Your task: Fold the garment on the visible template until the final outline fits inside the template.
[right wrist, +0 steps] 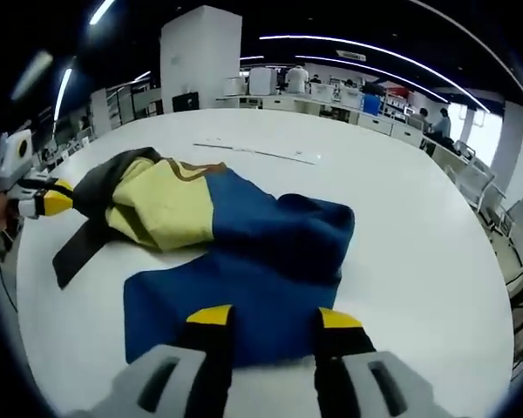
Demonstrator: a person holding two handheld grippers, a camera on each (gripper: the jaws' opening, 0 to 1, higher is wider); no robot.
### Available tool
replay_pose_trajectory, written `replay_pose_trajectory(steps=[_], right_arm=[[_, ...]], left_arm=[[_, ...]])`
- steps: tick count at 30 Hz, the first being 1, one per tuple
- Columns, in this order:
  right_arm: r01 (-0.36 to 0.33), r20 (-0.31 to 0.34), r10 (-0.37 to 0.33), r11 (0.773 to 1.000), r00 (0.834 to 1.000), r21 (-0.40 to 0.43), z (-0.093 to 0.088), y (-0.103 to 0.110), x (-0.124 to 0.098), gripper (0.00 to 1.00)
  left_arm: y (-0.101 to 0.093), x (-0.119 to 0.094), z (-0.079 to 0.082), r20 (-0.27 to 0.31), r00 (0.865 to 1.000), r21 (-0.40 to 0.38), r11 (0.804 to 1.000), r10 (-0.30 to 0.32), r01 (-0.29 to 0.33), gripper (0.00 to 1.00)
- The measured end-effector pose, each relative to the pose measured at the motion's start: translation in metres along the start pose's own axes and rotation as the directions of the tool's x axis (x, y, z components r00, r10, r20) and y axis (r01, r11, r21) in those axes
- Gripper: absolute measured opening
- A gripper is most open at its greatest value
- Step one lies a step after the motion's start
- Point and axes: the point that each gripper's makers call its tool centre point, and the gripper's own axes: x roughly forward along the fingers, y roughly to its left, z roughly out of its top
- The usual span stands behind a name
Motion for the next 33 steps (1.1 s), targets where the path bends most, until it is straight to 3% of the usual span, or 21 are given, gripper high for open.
replay_pose_trajectory(steps=[6, 10, 14, 21, 27, 33], right_arm=[[0.009, 0.017, -0.009, 1.0, 1.0, -0.006, 0.003, 0.002, 0.002, 0.2], [0.035, 0.013, -0.034, 0.999, 0.999, -0.037, 0.003, -0.005, 0.003, 0.01], [0.022, 0.019, -0.021, 0.998, 1.0, -0.056, 0.005, -0.005, 0.005, 0.0], [0.013, 0.036, -0.013, 1.0, 0.999, -0.011, 0.015, -0.015, -0.002, 0.0], [0.037, 0.068, -0.035, 0.999, 0.997, -0.018, 0.034, -0.031, -0.015, 0.0], [0.058, 0.079, -0.056, 0.998, 0.995, -0.024, 0.041, -0.041, -0.022, 0.0]], left_arm=[[0.002, 0.001, 0.002, 0.005, 1.0, 0.011, 1.0, 0.01, -0.01, 0.0], [0.001, -0.002, 0.007, 0.009, 1.0, 0.016, 1.0, 0.0, 0.0, 0.0], [0.001, -0.005, 0.013, 0.016, 1.0, 0.018, 1.0, -0.006, 0.006, 0.0], [0.006, -0.016, 0.04, 0.054, 0.998, 0.012, 1.0, -0.018, 0.018, 0.0], [0.025, -0.027, 0.057, 0.06, 0.998, 0.033, 0.999, 0.002, -0.004, 0.0], [0.045, -0.036, 0.065, 0.071, 0.997, -0.004, 0.999, 0.042, -0.042, 0.0]])
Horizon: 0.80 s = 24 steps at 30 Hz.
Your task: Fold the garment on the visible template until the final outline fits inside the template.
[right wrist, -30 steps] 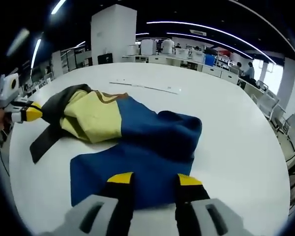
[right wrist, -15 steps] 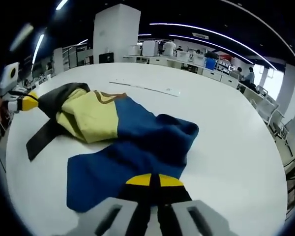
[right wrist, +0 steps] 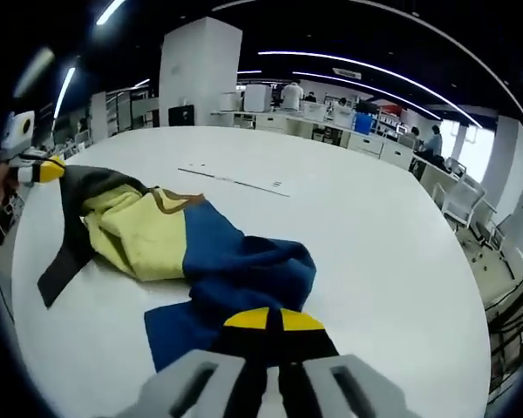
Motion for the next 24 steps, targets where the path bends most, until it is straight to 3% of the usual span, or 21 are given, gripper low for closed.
replay_pose_trajectory(steps=[7, 15, 19, 24], right_arm=[[0.014, 0.028, -0.014, 1.0, 1.0, 0.0, 0.014, -0.007, -0.007, 0.0], [0.014, 0.024, -0.014, 1.0, 1.0, 0.009, 0.018, -0.015, -0.006, 0.0], [0.016, 0.029, -0.016, 1.0, 0.999, -0.009, 0.02, -0.018, -0.004, 0.0], [0.024, 0.023, -0.024, 1.0, 0.999, 0.017, 0.019, -0.027, -0.002, 0.0]], left_arm=[[0.042, -0.008, 0.0, -0.015, 0.994, -0.001, 0.994, 0.11, -0.11, 0.0], [0.098, -0.001, -0.025, -0.129, 0.971, -0.028, 0.978, 0.202, -0.207, 0.0], [0.115, 0.009, -0.039, -0.201, 0.959, -0.024, 0.978, 0.2, -0.208, 0.0], [0.124, 0.02, -0.043, -0.226, 0.953, 0.01, 0.979, 0.202, -0.205, 0.0]])
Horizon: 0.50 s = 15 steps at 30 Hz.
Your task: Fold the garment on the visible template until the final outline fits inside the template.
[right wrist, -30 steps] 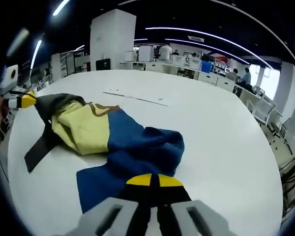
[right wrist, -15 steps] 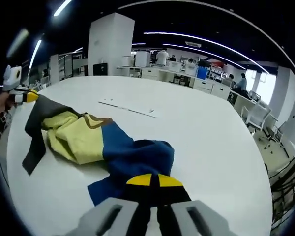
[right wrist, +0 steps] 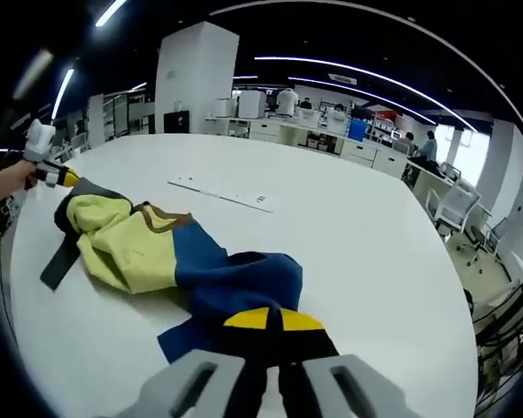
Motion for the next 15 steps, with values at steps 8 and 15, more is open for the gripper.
replay_pose_trajectory(steps=[8, 15], right_arm=[[0.015, -0.009, -0.015, 0.999, 1.0, 0.041, -0.005, -0.01, 0.004, 0.0], [0.04, -0.025, -0.038, 0.997, 0.999, 0.064, -0.009, -0.023, 0.005, 0.0]], left_arm=[[0.022, 0.019, -0.012, -0.067, 0.997, 0.016, 0.999, 0.04, -0.039, 0.0], [0.04, 0.029, -0.02, -0.123, 0.99, 0.047, 0.996, 0.075, -0.07, 0.0]])
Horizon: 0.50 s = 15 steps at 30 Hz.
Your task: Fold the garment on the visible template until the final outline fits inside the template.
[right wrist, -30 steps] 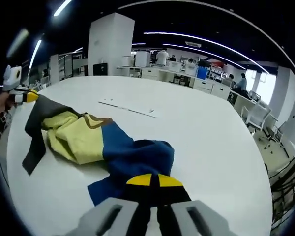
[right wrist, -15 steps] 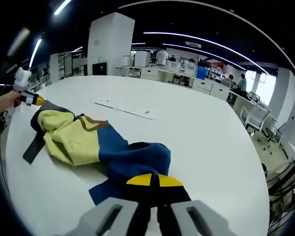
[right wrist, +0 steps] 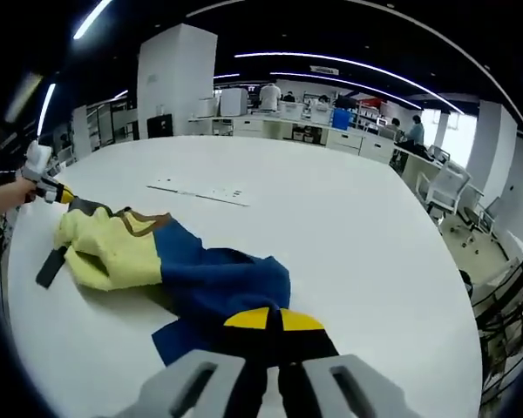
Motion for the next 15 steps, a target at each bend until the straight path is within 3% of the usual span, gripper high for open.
replay_pose_trajectory(steps=[12, 14, 15], right_arm=[[0.05, -0.043, -0.048, 0.998, 0.998, 0.028, -0.011, -0.024, -0.001, 0.0], [0.041, -0.04, -0.039, 0.997, 0.998, 0.07, -0.012, -0.027, 0.0, 0.0], [0.071, -0.05, -0.068, 0.996, 0.996, 0.058, -0.014, -0.033, 0.0, 0.0]], left_arm=[[0.021, 0.019, -0.007, -0.064, 0.997, 0.031, 0.999, 0.043, -0.041, 0.0], [0.023, 0.021, -0.008, -0.067, 0.997, 0.026, 0.999, 0.041, -0.039, 0.0], [0.023, 0.022, -0.008, -0.069, 0.997, 0.028, 0.999, 0.043, -0.041, 0.0]])
